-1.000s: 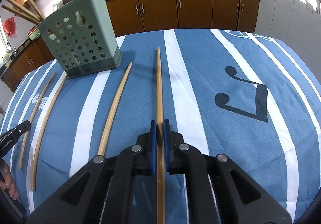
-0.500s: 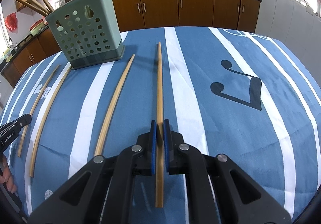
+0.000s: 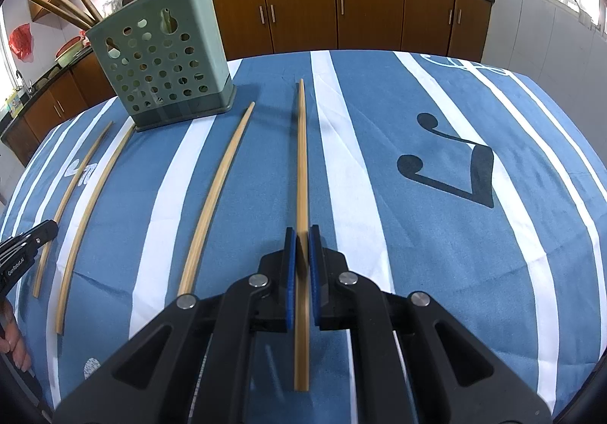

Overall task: Organize utensils
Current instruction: 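Hold the grasped chopsticks on the cloth with both tools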

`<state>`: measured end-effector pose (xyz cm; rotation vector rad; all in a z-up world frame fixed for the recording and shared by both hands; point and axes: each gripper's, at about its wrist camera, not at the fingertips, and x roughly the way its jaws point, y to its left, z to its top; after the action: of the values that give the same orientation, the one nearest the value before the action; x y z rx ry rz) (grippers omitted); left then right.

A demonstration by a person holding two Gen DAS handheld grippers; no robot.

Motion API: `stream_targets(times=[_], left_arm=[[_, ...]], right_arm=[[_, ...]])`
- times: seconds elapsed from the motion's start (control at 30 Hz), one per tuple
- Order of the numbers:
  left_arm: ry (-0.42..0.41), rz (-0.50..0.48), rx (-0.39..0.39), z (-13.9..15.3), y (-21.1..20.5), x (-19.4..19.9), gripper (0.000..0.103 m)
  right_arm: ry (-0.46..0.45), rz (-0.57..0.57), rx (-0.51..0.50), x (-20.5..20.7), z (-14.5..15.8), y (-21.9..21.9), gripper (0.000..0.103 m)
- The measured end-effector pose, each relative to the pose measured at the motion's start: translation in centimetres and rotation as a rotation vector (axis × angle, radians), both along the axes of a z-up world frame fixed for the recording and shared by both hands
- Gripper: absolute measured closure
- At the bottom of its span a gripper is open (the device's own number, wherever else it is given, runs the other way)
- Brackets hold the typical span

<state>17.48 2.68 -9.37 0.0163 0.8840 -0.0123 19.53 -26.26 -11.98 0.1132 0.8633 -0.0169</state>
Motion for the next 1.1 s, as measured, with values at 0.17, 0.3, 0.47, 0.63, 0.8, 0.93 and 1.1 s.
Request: stream_targets(times=[0.17,0.3,0.47,0.63,0.8,0.93,1.1], left_arm=[[0.0,-0.009,0.012,0.0,-0.3,0.0,0.096],[0.008,-0.018,-0.002,0.4,0.0,-0.1,0.096],[-0.028,-0.012,-0.029,2.1,0.9,-0.5,0.096],[-0.072,-0.022,-0.051,4.1,1.3,-1.0,0.096],[-0.075,-0.036,-0.05,4.5,1.1,-1.1,0.096],[-0.034,-0.038,-0.054,3.2,1.0,-0.5,0.096],[0.02,-0.03,-0.051,0.9,0.8,0.4,0.096]], right_arm=[[-0.002,0.001,0.012,0.0,0.0,-0.2,0.095],[-0.015,0.0,0.043,-0.3,0.6,-0.7,0.095],[-0.062,-0.003,0.052,-1.2,2.2,-1.2,0.095],[-0.109,-0.007,0.062,-2.1,3.9,-1.6,0.095],[-0.133,-0.014,0.062,-2.4,4.8,-1.9,0.095],[-0.108,-0.013,0.052,-2.1,3.8,-1.7,0.095],[-0.044,0.0,0.028,-1.2,1.4,-1.0,0.095]])
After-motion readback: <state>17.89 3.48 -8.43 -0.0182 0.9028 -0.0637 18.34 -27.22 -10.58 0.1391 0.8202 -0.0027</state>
